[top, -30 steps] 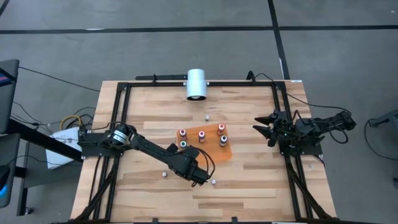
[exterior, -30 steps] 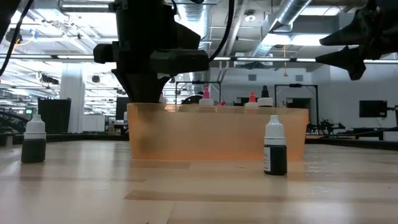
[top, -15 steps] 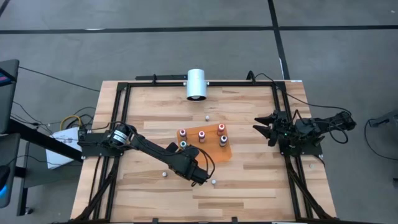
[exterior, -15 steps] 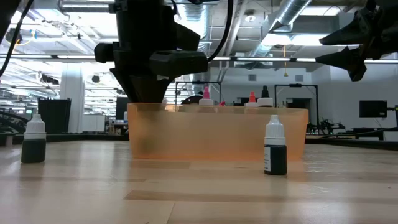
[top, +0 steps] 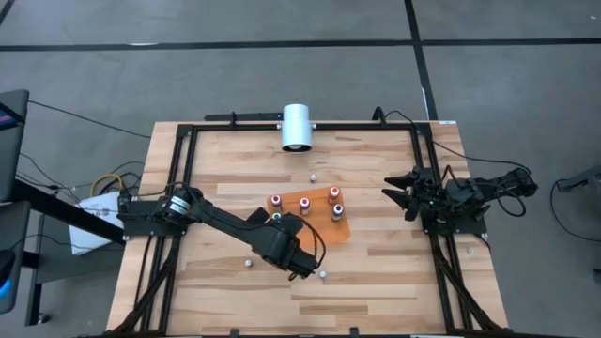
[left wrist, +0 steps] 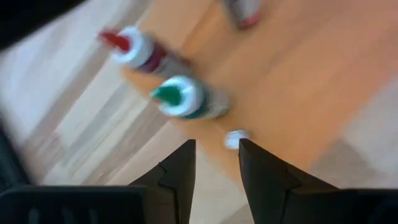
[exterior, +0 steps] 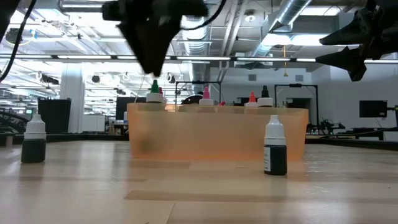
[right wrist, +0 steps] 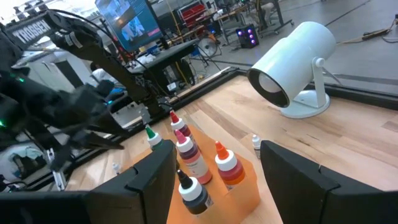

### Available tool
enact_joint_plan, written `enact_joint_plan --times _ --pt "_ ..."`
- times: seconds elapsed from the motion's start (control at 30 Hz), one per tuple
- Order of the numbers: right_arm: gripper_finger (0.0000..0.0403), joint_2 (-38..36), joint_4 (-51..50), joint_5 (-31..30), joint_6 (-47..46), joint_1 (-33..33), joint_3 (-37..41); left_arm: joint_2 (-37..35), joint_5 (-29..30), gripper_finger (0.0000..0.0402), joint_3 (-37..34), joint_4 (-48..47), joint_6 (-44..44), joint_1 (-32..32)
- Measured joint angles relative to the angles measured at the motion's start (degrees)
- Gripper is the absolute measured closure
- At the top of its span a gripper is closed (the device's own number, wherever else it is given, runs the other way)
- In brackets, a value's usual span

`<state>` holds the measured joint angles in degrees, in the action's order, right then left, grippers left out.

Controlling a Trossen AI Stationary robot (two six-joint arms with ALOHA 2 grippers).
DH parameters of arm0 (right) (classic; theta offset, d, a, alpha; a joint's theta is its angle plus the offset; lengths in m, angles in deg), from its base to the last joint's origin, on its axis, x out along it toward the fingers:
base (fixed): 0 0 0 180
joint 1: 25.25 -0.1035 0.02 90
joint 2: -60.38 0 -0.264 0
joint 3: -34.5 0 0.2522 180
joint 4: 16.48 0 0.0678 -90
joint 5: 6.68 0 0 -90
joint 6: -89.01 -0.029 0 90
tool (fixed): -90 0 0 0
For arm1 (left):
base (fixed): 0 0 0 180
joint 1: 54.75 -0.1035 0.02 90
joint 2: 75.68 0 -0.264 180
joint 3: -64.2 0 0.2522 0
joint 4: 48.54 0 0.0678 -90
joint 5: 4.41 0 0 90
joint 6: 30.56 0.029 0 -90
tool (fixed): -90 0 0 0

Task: Pick & Place food coloring
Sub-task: Put the small brown food coloring bottle into the orange container

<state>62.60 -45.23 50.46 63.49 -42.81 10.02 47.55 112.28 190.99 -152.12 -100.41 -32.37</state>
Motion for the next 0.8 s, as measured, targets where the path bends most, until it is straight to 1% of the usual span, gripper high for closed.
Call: enact_joint_plan --times 0.07,0.2,0.3,0.4,0.53,0.63,0.73,0.8 --pt "0.0182 0.00 -0.02 0.00 0.00 0.00 0.00 -0.68 1.45 0.0287 1.54 -0.21 1.89 0.23" --pt "0.0182 0.00 -0.07 0.00 0.00 0.01 0.00 -2.44 6.49 0.0287 3.15 -0.12 4.41 0.01" --pt "0.0182 0.00 -0.06 0.00 0.00 0.01 0.00 -4.42 9.83 0.0287 3.48 -0.24 6.41 -1.22" --pt "0.0182 0.02 -0.06 0.00 0.00 0.00 0.00 -6.22 11.65 0.0287 3.55 -0.21 9.66 -3.41" --pt "0.0182 0.00 -0.04 -0.02 0.00 0.00 0.00 -7.84 12.16 0.0287 3.55 0.89 15.23 -7.32" --pt "0.0182 0.01 -0.05 -0.07 0.00 0.01 0.00 -8.24 12.06 0.0287 3.55 4.19 21.70 -10.58" --pt "0.0182 0.02 -0.07 -0.07 0.00 0.02 0.00 -8.45 9.99 0.0287 3.53 9.44 30.10 -13.95" --pt "0.0182 0.00 -0.05 -0.09 0.00 0.00 0.00 -8.58 7.62 0.0287 3.53 14.45 36.63 -16.34"
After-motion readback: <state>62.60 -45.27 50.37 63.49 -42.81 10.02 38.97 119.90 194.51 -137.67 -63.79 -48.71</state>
